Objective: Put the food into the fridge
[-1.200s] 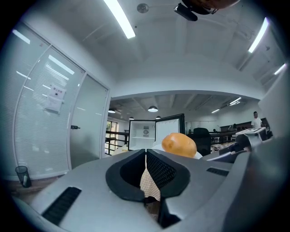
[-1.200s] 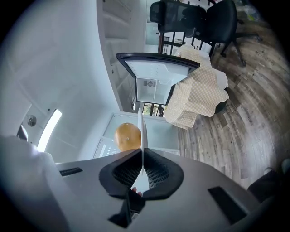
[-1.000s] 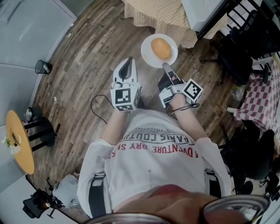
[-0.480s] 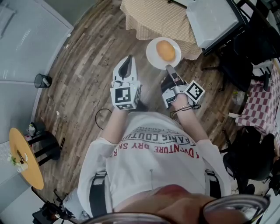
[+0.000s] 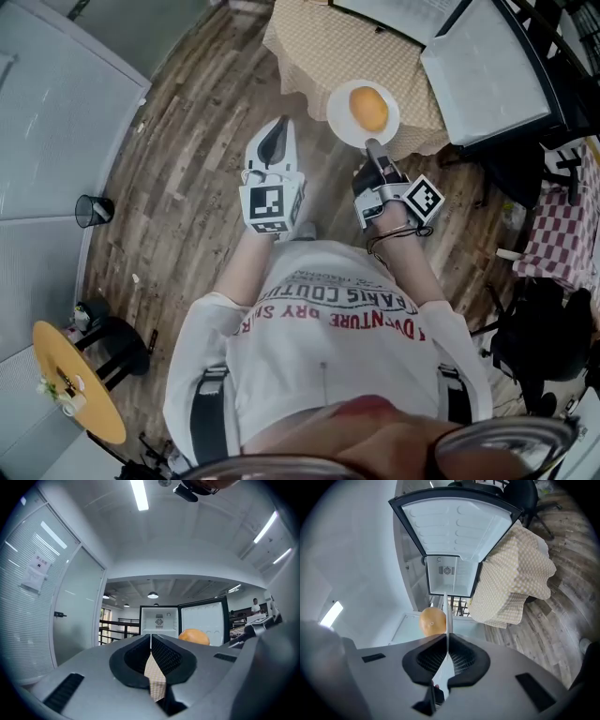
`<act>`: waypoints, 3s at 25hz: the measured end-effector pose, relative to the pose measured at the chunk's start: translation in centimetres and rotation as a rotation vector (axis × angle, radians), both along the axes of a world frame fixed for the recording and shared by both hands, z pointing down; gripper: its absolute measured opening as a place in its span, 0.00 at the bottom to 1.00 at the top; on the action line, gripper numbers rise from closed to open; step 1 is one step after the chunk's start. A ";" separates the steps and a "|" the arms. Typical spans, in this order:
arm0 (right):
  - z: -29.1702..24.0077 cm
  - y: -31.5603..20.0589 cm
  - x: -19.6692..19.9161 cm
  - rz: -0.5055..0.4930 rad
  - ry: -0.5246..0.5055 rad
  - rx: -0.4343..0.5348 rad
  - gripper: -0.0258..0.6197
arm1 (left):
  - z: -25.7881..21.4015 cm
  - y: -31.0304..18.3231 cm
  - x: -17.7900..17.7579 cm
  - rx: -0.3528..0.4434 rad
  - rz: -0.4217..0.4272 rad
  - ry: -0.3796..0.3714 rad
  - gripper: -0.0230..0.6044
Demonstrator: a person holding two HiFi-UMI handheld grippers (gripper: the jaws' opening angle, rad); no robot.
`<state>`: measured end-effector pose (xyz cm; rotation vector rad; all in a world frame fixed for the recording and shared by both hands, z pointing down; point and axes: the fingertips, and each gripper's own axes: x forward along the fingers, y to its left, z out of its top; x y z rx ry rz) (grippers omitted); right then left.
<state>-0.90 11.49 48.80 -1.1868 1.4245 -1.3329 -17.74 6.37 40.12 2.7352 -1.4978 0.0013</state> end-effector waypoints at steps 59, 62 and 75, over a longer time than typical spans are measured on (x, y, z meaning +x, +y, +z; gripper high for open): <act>-0.2 -42.7 22.3 0.337 0.018 -0.011 0.09 | 3.4 -46.0 26.6 -0.065 0.424 -0.077 0.08; -0.1 -44.4 23.5 0.386 0.020 -0.020 0.09 | 3.6 -47.8 27.7 -0.071 0.475 -0.083 0.08; 1.2 -49.5 27.6 0.509 -0.021 -0.048 0.09 | 6.2 -52.3 30.9 -0.121 0.576 -0.093 0.08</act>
